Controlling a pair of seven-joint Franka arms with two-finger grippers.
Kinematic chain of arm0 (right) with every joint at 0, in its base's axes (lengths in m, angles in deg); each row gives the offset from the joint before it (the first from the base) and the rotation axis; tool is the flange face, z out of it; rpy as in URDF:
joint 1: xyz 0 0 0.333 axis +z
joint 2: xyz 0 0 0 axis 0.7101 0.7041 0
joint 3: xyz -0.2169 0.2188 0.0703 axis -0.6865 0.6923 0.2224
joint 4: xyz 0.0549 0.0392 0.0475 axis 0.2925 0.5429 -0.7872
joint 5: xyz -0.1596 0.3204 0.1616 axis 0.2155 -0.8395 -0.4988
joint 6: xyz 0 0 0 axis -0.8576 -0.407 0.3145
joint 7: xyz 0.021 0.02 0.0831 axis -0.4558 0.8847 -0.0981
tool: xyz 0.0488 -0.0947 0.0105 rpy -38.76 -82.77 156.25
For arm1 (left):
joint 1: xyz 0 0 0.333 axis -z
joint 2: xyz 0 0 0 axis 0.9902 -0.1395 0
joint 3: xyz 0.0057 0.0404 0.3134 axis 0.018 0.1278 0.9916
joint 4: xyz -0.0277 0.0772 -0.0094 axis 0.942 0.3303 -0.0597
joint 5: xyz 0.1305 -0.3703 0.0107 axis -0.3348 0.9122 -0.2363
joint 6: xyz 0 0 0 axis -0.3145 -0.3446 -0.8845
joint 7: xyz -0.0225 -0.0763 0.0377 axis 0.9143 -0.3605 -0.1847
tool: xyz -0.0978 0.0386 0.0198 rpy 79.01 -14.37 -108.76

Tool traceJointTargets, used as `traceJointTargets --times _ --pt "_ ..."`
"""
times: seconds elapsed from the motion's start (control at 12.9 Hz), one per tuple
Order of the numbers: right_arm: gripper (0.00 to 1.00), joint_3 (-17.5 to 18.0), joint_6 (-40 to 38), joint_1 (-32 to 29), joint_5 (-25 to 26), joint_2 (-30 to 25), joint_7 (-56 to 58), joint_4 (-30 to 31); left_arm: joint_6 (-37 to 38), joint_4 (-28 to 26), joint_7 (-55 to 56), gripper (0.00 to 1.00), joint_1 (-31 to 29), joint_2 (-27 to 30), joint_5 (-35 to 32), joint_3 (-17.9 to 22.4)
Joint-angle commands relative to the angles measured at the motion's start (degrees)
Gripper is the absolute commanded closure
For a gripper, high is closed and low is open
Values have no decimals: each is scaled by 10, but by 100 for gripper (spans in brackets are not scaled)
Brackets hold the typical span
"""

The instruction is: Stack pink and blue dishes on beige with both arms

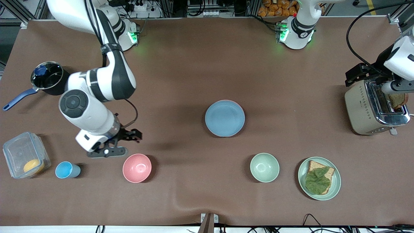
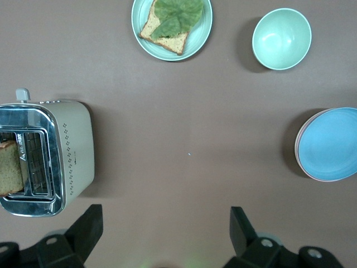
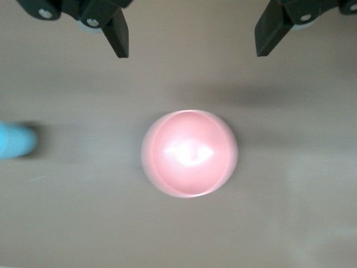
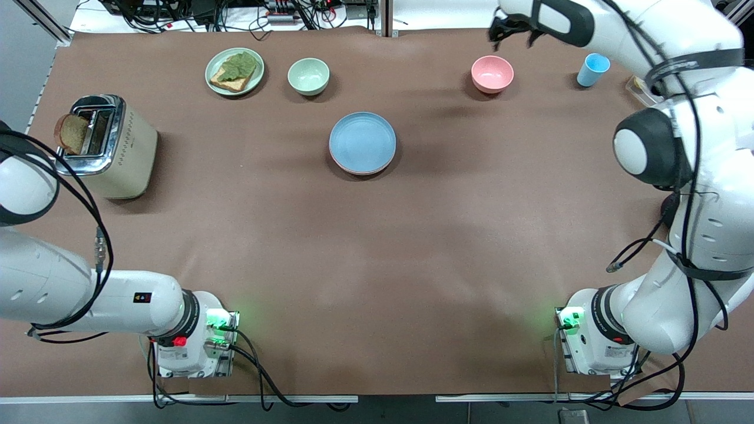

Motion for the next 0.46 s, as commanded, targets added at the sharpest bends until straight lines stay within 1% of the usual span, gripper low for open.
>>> traceJointTargets --times 0.0,0.08,0.15,0.23,0.31,0.39 --pt "0 14 -60 -45 59 -68 24 10 11 1 -17 0 -5 7 -9 -4" --pt "0 37 -87 -69 62 -96 45 10 11 1 -18 0 -5 7 -9 -3" --pt "0 56 -124 -107 57 -123 54 10 11 1 -19 0 -5 7 -9 -3" --pt "0 82 -152 -143 48 -150 55 10 11 1 -19 0 -5 7 -9 -3" --pt "0 103 -184 -169 43 -184 57 11 11 1 -20 0 -5 7 -9 -3" --pt "0 115 -225 -198 40 -211 58 9 11 1 -20 0 -5 7 -9 -3"
